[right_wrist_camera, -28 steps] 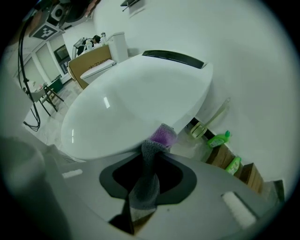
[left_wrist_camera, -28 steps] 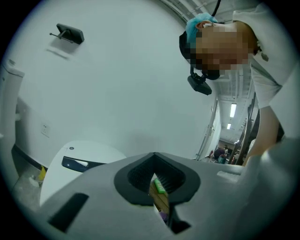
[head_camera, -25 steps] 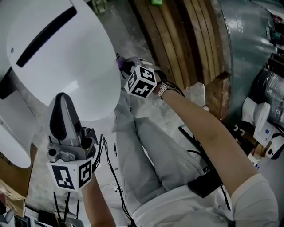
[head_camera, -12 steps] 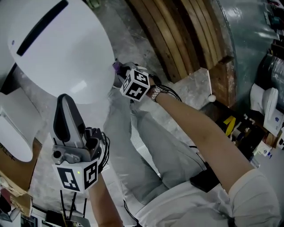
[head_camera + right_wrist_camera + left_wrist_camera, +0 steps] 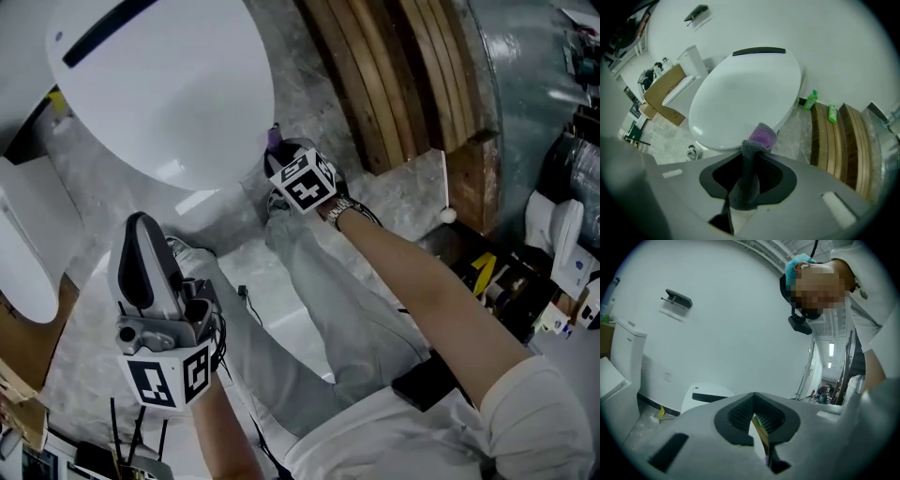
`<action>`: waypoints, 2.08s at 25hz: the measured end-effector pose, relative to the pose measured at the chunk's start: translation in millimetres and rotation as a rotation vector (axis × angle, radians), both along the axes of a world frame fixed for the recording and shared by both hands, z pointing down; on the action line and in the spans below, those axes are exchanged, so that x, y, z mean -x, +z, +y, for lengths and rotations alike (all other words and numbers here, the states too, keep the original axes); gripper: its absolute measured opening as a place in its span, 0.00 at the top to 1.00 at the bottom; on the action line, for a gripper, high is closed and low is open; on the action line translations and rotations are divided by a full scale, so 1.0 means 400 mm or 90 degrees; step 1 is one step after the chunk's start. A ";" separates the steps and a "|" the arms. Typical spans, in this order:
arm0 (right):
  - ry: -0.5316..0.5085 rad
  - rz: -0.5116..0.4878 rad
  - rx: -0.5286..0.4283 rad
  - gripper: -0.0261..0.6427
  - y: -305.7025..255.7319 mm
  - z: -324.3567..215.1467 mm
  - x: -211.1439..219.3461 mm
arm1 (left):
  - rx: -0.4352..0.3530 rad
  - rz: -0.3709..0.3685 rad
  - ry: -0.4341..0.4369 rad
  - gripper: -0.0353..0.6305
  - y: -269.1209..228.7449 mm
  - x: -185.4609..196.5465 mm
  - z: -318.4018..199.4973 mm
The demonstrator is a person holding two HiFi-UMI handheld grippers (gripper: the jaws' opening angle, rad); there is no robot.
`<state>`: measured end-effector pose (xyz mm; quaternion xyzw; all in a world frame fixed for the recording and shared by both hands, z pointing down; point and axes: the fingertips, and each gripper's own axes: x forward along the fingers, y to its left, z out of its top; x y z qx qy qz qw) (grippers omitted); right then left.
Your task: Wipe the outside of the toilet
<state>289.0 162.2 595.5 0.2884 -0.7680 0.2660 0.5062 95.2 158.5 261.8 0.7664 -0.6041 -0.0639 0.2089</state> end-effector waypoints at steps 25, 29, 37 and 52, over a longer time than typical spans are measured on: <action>0.473 0.032 0.066 0.83 -0.016 0.215 0.491 | 0.012 0.007 0.047 0.94 0.050 0.756 0.226; 0.621 -0.013 0.103 0.83 -0.020 0.168 0.583 | 0.012 0.016 0.044 0.94 0.058 0.827 0.229; 0.775 -0.093 0.134 0.83 -0.031 0.080 0.702 | 0.022 0.021 0.046 0.94 0.074 0.894 0.149; 0.910 -0.140 0.196 0.82 -0.058 -0.143 0.909 | 0.007 -0.014 0.042 0.94 0.020 1.035 -0.224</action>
